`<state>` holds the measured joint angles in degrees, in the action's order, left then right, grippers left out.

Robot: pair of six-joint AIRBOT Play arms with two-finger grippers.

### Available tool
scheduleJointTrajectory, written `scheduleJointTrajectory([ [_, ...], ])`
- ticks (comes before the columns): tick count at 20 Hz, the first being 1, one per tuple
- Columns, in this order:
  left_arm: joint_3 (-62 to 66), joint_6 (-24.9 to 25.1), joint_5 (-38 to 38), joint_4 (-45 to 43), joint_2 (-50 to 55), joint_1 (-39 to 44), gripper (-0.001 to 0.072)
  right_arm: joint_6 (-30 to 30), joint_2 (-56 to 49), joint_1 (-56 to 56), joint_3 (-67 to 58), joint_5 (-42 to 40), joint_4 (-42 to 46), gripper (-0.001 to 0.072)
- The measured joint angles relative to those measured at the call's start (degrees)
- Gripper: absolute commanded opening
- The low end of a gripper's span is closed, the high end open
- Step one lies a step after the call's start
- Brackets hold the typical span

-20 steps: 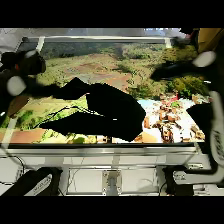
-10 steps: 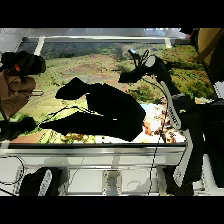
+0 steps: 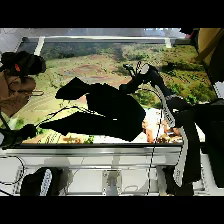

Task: Fold the clothes and pants, and hang the long-sleeved shirts on hangers.

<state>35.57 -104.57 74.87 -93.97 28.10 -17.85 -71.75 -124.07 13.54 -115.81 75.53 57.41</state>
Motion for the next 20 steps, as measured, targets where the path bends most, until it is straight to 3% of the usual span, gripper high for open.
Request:
scheduleJointTrajectory([
  [1, -0.1, 0.0, 0.0, 0.0, 0.0, 0.0, 0.0536, 0.9, -0.2, 0.0, 0.0, 0.1, -1.5, 0.0228],
  [2, -0.2, 0.0, 0.0, 0.0, 0.0, 0.0, 0.0536, 1.9, -0.4, 0.0, 0.0, 0.5, -2.9, 0.0127],
  [4, -0.3, 0.0, 0.0, 0.0, 0.0, 0.0, 0.0536, 3.9, -0.5, 0.0, -0.6, 0.8, -5.3, 0.0039],
  [10, -0.4, -0.1, 0.0, 0.2, 0.0, 0.0, 0.0536, 6.0, 2.7, -2.3, -2.9, -1.7, -7.3, 0.0023],
  [11, -0.4, -0.1, 0.0, 0.2, 0.0, 0.0, 0.0536, 5.8, 4.1, -3.4, -3.1, -2.0, -6.5, 0.0050],
  [13, -0.4, -0.1, 0.0, 0.2, 0.0, 0.0, 0.0536, 3.7, 6.2, -5.4, -3.2, -2.2, -5.2, 0.0556],
  [20, -0.4, -0.1, 0.0, 0.1, 0.0, 0.0, 0.0536, -2.7, 4.4, -8.5, 0.8, 5.8, -3.4, 0.0559],
])
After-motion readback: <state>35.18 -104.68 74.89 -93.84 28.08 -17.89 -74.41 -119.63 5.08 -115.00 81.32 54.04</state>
